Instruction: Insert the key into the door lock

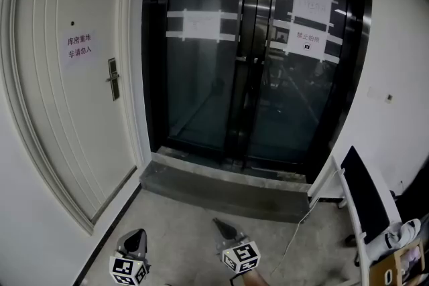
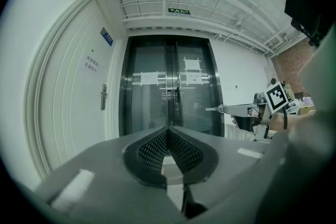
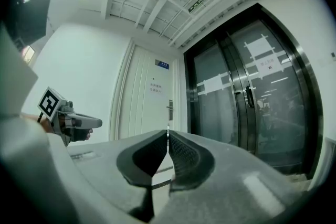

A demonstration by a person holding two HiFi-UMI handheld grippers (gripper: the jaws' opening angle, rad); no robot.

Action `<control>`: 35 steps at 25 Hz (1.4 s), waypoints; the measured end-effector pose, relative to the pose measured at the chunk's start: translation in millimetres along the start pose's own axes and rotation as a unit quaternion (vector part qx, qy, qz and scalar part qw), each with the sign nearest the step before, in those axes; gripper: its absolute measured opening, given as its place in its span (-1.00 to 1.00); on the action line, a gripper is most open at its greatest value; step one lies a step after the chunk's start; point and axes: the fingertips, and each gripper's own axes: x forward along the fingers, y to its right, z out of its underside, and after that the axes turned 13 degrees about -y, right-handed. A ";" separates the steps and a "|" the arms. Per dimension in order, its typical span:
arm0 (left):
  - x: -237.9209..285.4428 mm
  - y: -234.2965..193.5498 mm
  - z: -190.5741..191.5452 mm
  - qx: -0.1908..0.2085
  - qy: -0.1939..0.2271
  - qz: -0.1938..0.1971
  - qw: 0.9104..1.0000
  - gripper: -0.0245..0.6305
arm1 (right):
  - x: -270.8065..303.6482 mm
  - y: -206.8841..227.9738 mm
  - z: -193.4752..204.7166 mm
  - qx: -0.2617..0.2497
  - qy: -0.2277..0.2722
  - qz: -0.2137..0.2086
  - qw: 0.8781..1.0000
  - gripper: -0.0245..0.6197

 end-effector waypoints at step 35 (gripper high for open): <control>216.4 -171.0 -68.7 -0.006 -0.004 0.015 1.000 -0.92 | 260.8 77.5 -54.8 -0.003 -0.006 -0.009 1.000 -0.89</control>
